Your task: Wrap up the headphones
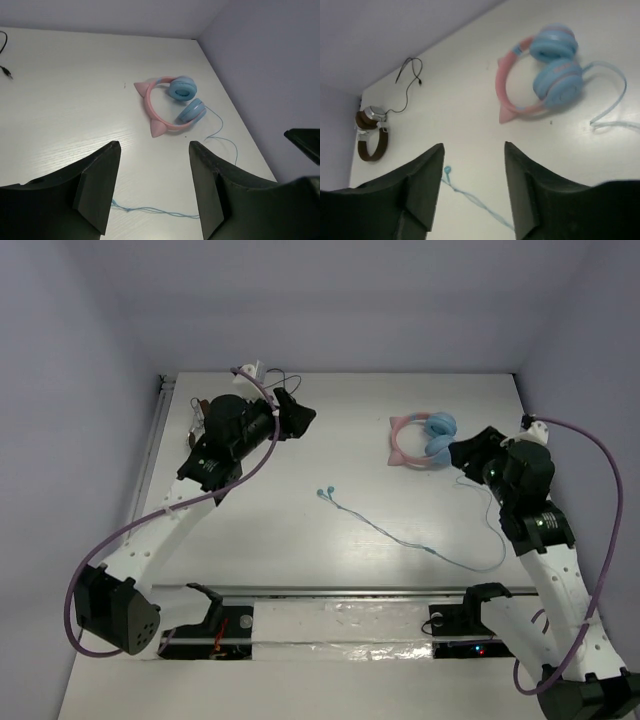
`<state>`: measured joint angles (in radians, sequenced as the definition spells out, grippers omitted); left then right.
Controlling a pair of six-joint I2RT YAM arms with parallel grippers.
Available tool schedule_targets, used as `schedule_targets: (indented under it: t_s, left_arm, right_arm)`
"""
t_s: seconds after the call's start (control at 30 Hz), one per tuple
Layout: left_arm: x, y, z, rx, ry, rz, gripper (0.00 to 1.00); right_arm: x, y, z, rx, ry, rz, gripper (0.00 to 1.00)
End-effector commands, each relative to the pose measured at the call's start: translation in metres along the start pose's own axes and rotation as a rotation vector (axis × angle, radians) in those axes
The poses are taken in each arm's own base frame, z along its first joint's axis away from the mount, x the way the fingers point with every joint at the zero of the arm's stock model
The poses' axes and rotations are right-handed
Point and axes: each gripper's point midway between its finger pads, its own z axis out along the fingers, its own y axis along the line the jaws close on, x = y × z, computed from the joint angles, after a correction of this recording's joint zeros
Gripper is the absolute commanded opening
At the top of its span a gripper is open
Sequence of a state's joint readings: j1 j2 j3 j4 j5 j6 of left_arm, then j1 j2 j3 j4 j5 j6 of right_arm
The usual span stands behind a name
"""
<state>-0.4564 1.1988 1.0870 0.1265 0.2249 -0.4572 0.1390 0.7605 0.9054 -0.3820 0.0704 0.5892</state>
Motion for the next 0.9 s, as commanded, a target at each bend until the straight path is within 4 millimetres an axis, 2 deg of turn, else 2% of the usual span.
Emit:
schedule_targets:
  t_s: [0.0,0.03,0.13,0.17,0.2,0.23,0.27,0.33,0.37,0.4,0.43,0.47,0.5,0.53,0.57,0.6,0.63,0.67,0.7,0.73,0.77,0.8,0.83,0.87]
  left_arm:
    - [-0.017,-0.001,0.006,-0.022,-0.042,-0.022,0.54]
    - [-0.016,0.002,0.008,-0.035,-0.043,-0.029,0.53]
    - [-0.007,0.004,0.021,-0.046,-0.023,-0.048,0.36]
    - [-0.007,0.003,0.026,-0.056,-0.02,-0.049,0.29]
    - [0.01,0.003,0.039,-0.079,0.025,-0.048,0.12]
    - [0.018,0.014,0.044,-0.159,0.046,-0.028,0.02]
    - [0.014,0.01,0.05,-0.178,0.043,-0.014,0.0]
    - [0.035,0.017,0.064,-0.267,0.067,0.023,0.0]
    - [0.037,0.018,0.069,-0.286,0.062,0.039,0.0]
    - [0.048,0.03,0.079,-0.327,0.08,0.047,0.0]
    - [0.058,0.037,0.081,-0.375,0.11,0.059,0.0]
    - [0.054,0.037,0.088,-0.391,0.105,0.053,0.0]
    - [0.062,0.038,0.094,-0.402,0.128,0.063,0.0]
    - [0.08,0.053,0.104,-0.448,0.177,0.083,0.0]
    - [0.076,0.04,0.114,-0.433,0.168,0.094,0.0]
    - [0.094,0.046,0.124,-0.454,0.203,0.125,0.0]
    - [0.096,0.045,0.13,-0.466,0.203,0.141,0.0]
    - [0.092,0.028,0.14,-0.436,0.187,0.147,0.0]
    - [0.109,0.033,0.152,-0.444,0.218,0.166,0.0]
    - [0.103,0.015,0.163,-0.409,0.203,0.165,0.0]
    - [0.106,0.014,0.172,-0.405,0.211,0.168,0.0]
    - [0.114,0.002,0.179,-0.387,0.221,0.181,0.02]
    - [0.135,0.011,0.19,-0.423,0.25,0.23,0.05]
    - [0.125,-0.003,0.201,-0.406,0.216,0.241,0.04]
  right_arm:
    - [0.001,-0.014,-0.009,0.058,-0.024,-0.006,0.54]
    - [0.0,-0.01,-0.014,0.034,-0.031,-0.001,0.3]
    - [0.006,0.004,-0.019,-0.051,-0.002,0.017,0.05]
    - [0.003,0.012,-0.02,-0.089,-0.01,0.027,0.05]
    - [0.008,0.023,-0.023,-0.149,0.019,0.034,0.05]
    - [0.009,0.03,-0.024,-0.183,0.031,0.036,0.07]
    - [0.01,0.037,-0.022,-0.217,0.049,0.037,0.09]
    - [0.011,0.046,-0.023,-0.252,0.072,0.041,0.08]
    - [0.009,0.045,-0.023,-0.243,0.065,0.045,0.03]
    - [0.005,0.039,-0.022,-0.211,0.041,0.042,0.0]
    - [0.0,0.037,-0.023,-0.194,0.022,0.037,0.0]
    - [-0.004,0.034,-0.024,-0.177,0.003,0.026,0.0]
    - [-0.009,0.032,-0.027,-0.167,-0.02,0.023,0.0]
    - [-0.011,0.028,-0.026,-0.145,-0.036,0.023,0.0]
    - [-0.01,0.027,-0.025,-0.141,-0.035,0.023,0.0]
    - [-0.008,0.028,-0.024,-0.151,-0.026,0.024,0.0]
    - [-0.005,0.028,-0.021,-0.152,-0.016,0.023,0.0]
    - [-0.004,0.029,-0.02,-0.158,-0.015,0.028,0.0]
    - [-0.001,0.026,-0.018,-0.154,-0.01,0.029,0.0]
    - [0.0,0.029,-0.018,-0.163,-0.015,0.025,0.0]
    - [0.0,0.027,-0.018,-0.158,-0.019,0.022,0.0]
    - [0.0,0.026,-0.017,-0.15,-0.021,0.022,0.0]
    - [-0.001,0.025,-0.016,-0.144,-0.024,0.021,0.0]
    - [-0.001,0.025,-0.016,-0.145,-0.023,0.022,0.0]
